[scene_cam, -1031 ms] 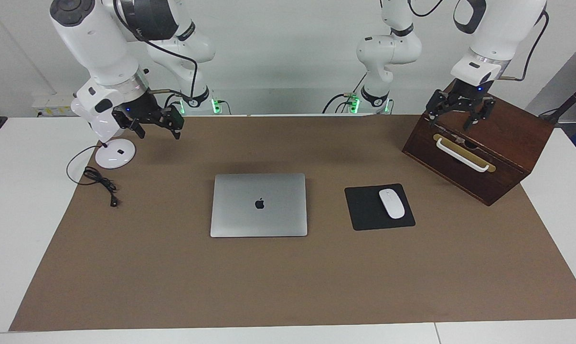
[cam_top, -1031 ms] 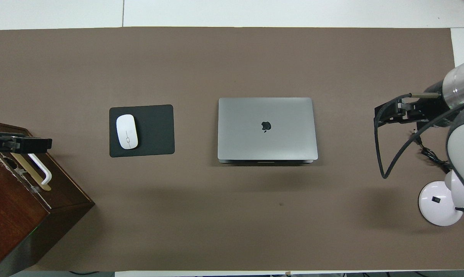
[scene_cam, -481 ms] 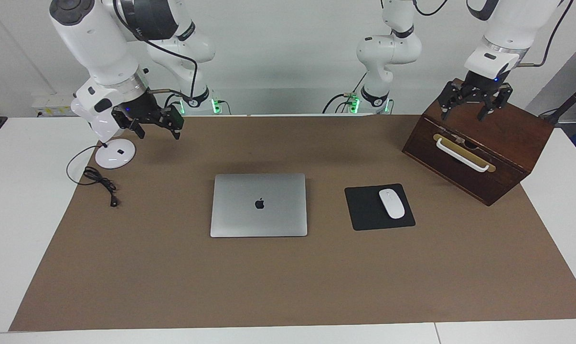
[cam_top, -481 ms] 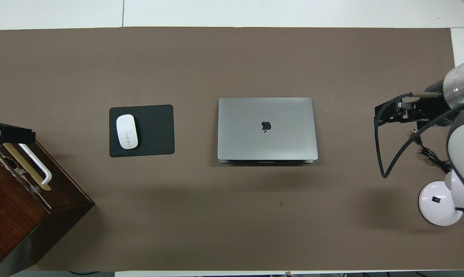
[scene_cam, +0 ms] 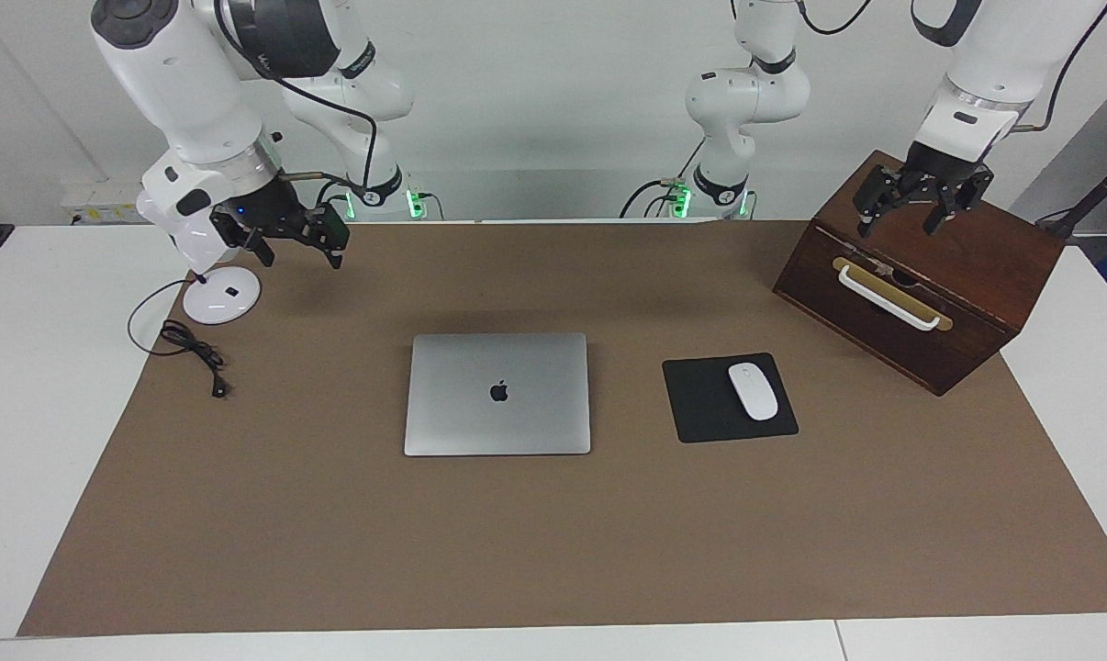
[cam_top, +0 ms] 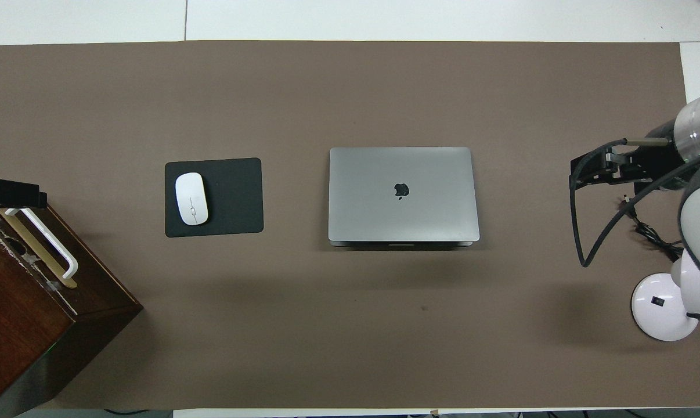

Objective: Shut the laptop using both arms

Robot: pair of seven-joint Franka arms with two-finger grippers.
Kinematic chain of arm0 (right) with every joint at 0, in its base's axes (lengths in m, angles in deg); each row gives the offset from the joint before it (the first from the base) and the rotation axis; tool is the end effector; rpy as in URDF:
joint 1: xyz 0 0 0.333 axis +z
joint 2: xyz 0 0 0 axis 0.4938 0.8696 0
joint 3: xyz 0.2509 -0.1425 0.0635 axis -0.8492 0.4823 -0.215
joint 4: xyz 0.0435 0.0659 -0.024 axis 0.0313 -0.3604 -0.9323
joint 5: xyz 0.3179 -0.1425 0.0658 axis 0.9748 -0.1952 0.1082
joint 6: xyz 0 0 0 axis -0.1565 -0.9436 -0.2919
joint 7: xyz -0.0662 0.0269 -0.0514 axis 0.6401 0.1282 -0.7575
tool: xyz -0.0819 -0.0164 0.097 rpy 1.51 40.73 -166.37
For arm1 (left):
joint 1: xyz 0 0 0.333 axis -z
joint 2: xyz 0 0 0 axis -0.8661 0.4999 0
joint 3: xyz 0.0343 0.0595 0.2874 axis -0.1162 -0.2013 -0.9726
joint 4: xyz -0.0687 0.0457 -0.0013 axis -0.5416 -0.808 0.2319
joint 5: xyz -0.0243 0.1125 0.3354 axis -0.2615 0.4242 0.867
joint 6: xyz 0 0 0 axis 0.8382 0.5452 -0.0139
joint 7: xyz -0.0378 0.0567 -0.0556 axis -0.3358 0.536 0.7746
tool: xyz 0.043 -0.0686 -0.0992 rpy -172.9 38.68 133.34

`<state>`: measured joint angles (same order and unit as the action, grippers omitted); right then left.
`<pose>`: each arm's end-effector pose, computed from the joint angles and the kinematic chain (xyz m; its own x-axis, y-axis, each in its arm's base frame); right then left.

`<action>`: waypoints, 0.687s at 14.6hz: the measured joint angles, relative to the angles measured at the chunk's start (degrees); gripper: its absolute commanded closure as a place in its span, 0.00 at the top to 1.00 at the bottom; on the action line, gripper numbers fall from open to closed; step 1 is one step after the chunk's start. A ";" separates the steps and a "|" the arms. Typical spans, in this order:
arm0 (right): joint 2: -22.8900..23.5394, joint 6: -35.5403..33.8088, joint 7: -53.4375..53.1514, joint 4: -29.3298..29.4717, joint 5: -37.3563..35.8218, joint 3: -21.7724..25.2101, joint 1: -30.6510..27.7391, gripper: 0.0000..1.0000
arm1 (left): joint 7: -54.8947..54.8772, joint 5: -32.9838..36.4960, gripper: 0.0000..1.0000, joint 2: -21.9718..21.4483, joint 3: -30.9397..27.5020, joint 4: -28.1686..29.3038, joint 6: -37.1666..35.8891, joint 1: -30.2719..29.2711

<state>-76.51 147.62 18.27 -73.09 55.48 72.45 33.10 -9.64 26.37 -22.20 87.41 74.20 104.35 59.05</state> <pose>0.5132 0.0400 0.5555 0.9904 -0.1088 -0.0855 -0.1122 -0.9930 -0.0359 0.4791 -0.0017 0.5885 0.9973 -0.0406 0.0607 -0.0401 -0.9992 -0.0092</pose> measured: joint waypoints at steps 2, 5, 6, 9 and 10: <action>0.00 0.00 0.00 0.00 -0.02 0.22 -0.05 1.00 | 0.56 -0.03 1.00 0.55 1.60 0.00 0.56 -1.17; 0.00 0.00 0.00 0.00 -0.04 0.23 -0.11 1.00 | 0.81 -0.04 1.00 1.61 2.16 0.01 1.87 -2.05; 0.00 0.00 0.00 0.00 -0.05 0.23 -0.11 1.00 | 0.82 -0.07 1.00 2.05 2.23 0.01 2.08 -2.17; 0.00 0.00 0.00 0.00 -0.24 0.24 -0.31 1.00 | 0.85 -0.20 1.00 2.77 2.30 0.01 2.26 -2.29; 0.00 0.00 0.12 0.00 -0.33 0.24 -0.57 1.00 | 0.90 -0.21 1.00 2.96 2.30 0.03 2.37 -2.30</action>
<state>-76.51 147.62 18.39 -73.09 55.15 72.69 32.54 -8.74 26.16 -19.24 89.72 74.23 106.72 56.75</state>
